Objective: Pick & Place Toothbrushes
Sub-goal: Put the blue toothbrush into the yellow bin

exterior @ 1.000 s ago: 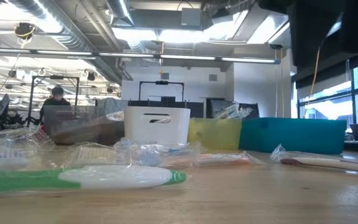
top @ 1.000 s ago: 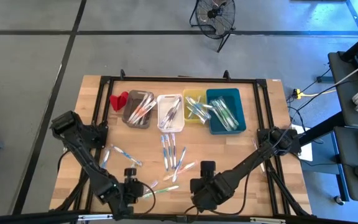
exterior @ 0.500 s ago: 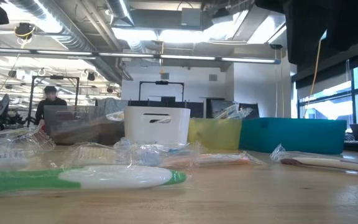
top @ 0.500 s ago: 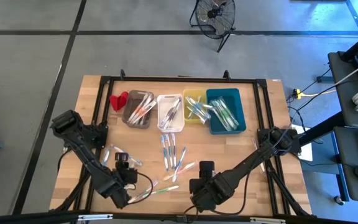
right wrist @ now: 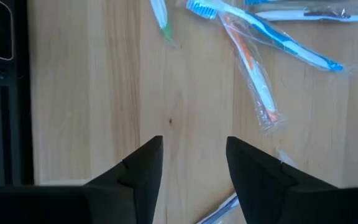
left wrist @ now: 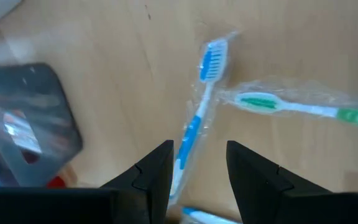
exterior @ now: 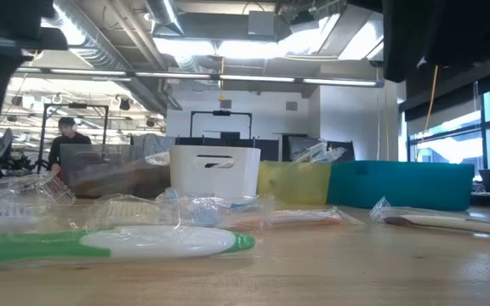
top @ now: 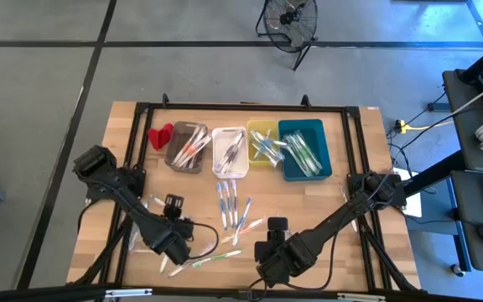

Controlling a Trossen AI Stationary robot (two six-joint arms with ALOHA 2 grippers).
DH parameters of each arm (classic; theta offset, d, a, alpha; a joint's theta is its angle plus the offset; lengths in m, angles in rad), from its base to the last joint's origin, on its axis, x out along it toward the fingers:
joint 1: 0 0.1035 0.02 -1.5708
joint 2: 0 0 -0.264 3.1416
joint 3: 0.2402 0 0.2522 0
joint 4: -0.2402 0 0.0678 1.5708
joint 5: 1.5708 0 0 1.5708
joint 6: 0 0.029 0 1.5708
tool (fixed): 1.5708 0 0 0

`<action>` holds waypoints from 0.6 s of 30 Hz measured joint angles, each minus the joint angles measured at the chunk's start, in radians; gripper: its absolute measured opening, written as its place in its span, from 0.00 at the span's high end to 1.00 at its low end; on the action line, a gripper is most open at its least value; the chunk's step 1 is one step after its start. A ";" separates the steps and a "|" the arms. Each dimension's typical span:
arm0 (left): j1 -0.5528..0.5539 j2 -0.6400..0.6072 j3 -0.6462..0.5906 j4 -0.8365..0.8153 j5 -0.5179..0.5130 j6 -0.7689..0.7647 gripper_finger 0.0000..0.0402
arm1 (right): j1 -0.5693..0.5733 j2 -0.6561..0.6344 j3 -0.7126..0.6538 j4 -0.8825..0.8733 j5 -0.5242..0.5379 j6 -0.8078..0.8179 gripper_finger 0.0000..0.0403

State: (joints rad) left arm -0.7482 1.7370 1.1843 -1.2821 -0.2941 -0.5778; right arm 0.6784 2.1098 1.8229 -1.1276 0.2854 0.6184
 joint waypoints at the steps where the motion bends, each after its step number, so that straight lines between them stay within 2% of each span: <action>1: 0.007 0.000 0.000 -0.004 -0.002 0.026 0.64 | 0.003 0.000 0.000 0.003 0.005 0.000 0.56; 9: 0.049 -0.001 -0.006 -0.001 -0.019 0.174 0.64 | 0.011 0.000 0.000 0.020 0.022 -0.001 0.60; 18: 0.061 -0.012 -0.152 0.024 0.024 0.146 0.64 | 0.011 0.000 0.000 0.032 0.022 0.000 0.63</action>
State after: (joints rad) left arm -0.6868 1.7248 1.0320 -1.2579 -0.2700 -0.4314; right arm 0.6895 2.1098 1.8233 -1.0954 0.3070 0.6182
